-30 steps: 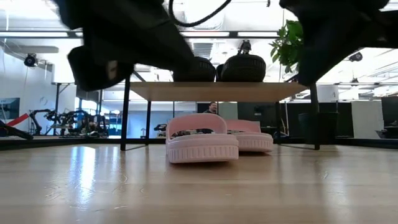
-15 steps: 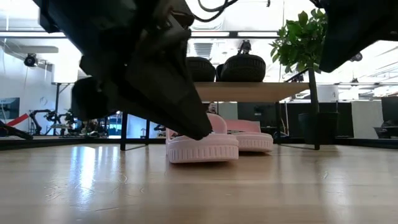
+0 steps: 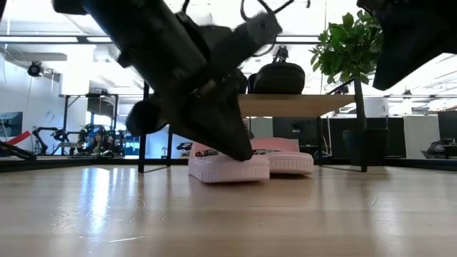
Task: Pick and place slides into the shelf
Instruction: Put the left pink slide under the shelf
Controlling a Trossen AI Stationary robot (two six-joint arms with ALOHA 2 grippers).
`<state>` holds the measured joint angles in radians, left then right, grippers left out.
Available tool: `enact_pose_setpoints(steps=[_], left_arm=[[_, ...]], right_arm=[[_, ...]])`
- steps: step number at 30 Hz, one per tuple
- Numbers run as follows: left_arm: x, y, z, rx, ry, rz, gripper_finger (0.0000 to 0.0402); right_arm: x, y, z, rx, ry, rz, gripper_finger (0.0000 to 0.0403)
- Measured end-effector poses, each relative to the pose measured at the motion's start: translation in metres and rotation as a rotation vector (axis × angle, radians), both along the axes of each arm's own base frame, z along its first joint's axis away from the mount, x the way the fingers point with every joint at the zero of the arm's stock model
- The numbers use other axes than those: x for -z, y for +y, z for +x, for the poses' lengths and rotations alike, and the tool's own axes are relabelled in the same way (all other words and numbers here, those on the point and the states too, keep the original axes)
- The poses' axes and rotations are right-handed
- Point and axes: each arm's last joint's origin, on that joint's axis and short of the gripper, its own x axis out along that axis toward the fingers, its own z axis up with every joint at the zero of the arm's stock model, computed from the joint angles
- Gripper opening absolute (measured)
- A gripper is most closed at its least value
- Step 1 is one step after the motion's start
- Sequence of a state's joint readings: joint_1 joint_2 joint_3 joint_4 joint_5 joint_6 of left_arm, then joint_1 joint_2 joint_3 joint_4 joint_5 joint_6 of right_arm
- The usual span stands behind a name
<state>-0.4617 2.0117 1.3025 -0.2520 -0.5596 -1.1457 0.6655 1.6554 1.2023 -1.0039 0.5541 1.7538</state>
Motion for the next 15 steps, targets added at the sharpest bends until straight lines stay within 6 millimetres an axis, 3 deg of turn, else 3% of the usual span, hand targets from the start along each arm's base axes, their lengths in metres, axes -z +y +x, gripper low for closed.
enact_pose_setpoints(steps=[7, 15], left_arm=[[0.004, 0.022, 0.002, -0.046, 0.086, 0.045, 0.0017], [0.004, 0.031, 0.003, -0.084, 0.088, 0.122, 0.0017]], right_arm=[[0.005, -0.002, -0.003, -0.002, 0.023, -0.012, 0.0009], [0.007, -0.002, -0.004, -0.002, 0.032, -0.016, 0.0009]])
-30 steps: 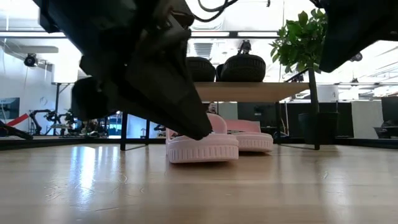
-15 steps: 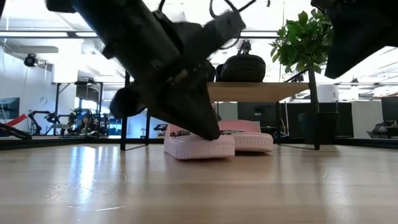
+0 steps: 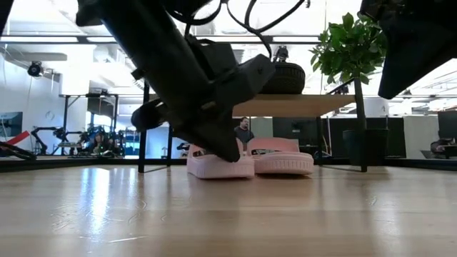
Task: Pick and place slides into the shelf
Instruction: Put the left pink slide under the shelf, then adjust the pink slides
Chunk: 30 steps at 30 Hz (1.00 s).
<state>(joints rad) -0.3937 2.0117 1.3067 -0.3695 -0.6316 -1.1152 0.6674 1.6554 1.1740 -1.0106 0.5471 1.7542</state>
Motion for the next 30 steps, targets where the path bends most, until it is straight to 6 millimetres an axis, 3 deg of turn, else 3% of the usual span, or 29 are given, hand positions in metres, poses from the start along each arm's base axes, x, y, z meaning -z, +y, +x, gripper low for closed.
enact_pose_setpoints(steps=[13, 20, 24, 27, 30], left_arm=[[-0.006, -0.005, 0.0, -0.034, -0.054, 0.074, 0.0017], [-0.048, -0.039, -0.023, 0.039, -0.121, 0.027, 0.0017], [-0.058, -0.049, -0.057, -0.158, -0.156, -0.087, 0.0017], [-0.047, -0.052, -0.081, -0.407, -0.216, -0.21, 0.0017], [-0.036, -0.053, -0.089, -0.532, -0.307, -0.302, 0.0017]], right_arm=[[0.002, -0.001, -0.001, 0.007, 0.004, -0.007, 0.0009], [0.002, -0.001, -0.001, 0.006, 0.004, -0.007, 0.0009], [0.002, -0.001, -0.001, 0.002, 0.004, -0.008, 0.0009], [0.003, -0.001, -0.001, 0.002, 0.001, -0.016, 0.0009], [0.003, -0.002, -0.001, 0.003, -0.011, -0.033, 0.0009]])
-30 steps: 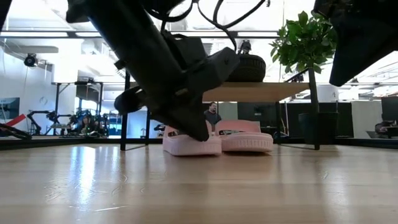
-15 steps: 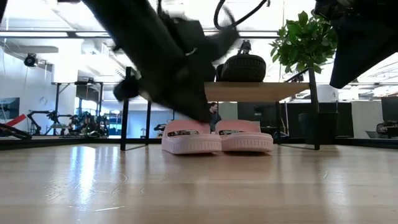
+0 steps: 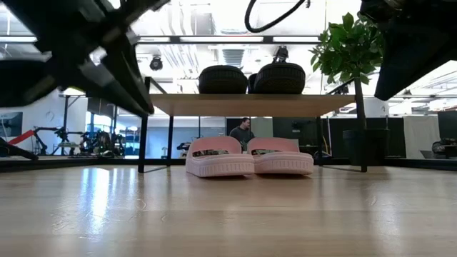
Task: Pick and place slides into the shelf
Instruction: Adjust the pink slides
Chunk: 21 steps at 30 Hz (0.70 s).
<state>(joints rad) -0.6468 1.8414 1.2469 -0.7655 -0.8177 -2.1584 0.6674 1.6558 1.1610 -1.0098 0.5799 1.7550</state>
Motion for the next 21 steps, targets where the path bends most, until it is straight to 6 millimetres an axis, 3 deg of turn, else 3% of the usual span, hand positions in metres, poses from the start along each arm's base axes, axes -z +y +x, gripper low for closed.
enact_pose_setpoints(steps=[7, 17, 21], left_arm=[[0.012, 0.024, 0.011, -0.084, -0.121, -0.074, 0.0017], [0.038, 0.077, -0.019, -0.185, -0.201, -0.131, 0.0017], [0.046, 0.094, -0.021, -0.234, -0.27, -0.164, 0.0017]], right_arm=[[0.0, 0.0, 0.0, 0.007, -0.015, -0.008, 0.0009], [0.0, 0.001, 0.0, 0.018, -0.023, -0.001, 0.0009], [0.0, 0.001, 0.0, 0.017, -0.022, -0.001, 0.0009]])
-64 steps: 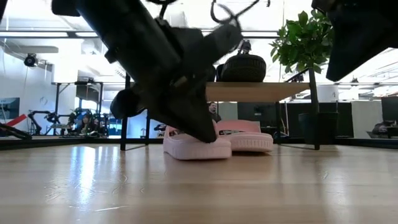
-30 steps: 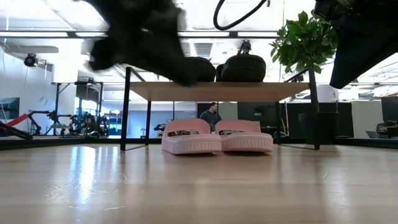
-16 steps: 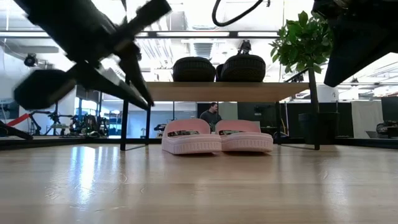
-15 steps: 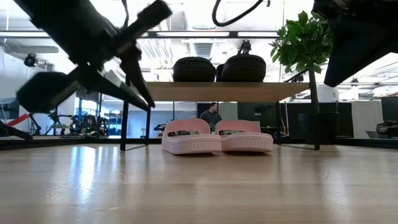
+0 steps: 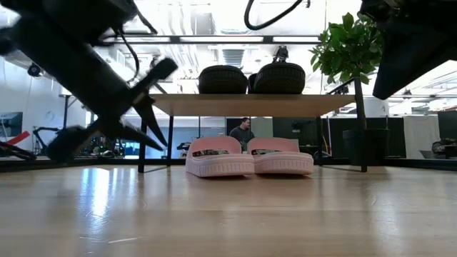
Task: Pick and place slides into the shelf
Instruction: Adjust the pink slides
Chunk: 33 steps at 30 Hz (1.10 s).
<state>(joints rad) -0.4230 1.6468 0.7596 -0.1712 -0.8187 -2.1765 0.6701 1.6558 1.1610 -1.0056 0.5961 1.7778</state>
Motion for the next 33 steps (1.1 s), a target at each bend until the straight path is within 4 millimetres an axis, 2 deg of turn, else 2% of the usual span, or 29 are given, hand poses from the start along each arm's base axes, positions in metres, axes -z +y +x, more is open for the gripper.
enact_pose_setpoints(steps=[6, 15, 19, 28, 33], left_arm=[[0.008, 0.022, 0.006, -0.075, 0.004, 0.002, 0.0017], [0.009, 0.046, 0.021, -0.125, 0.029, 0.01, 0.0017], [0.007, 0.05, 0.029, -0.136, 0.024, 0.01, 0.0017], [0.022, 0.053, 0.049, -0.12, 0.068, -0.008, 0.0017], [0.023, 0.056, 0.056, -0.105, 0.066, 0.007, 0.0017]], right_arm=[[0.0, 0.0, 0.0, 0.002, 0.0, 0.0, 0.0009], [0.0, 0.0, 0.0, 0.01, -0.003, 0.004, 0.0009], [0.001, 0.0, 0.0, 0.018, -0.005, 0.007, 0.0009], [0.001, -0.001, -0.001, 0.017, 0.006, 0.009, 0.0009], [0.001, 0.001, -0.002, 0.015, 0.014, 0.02, 0.0009]])
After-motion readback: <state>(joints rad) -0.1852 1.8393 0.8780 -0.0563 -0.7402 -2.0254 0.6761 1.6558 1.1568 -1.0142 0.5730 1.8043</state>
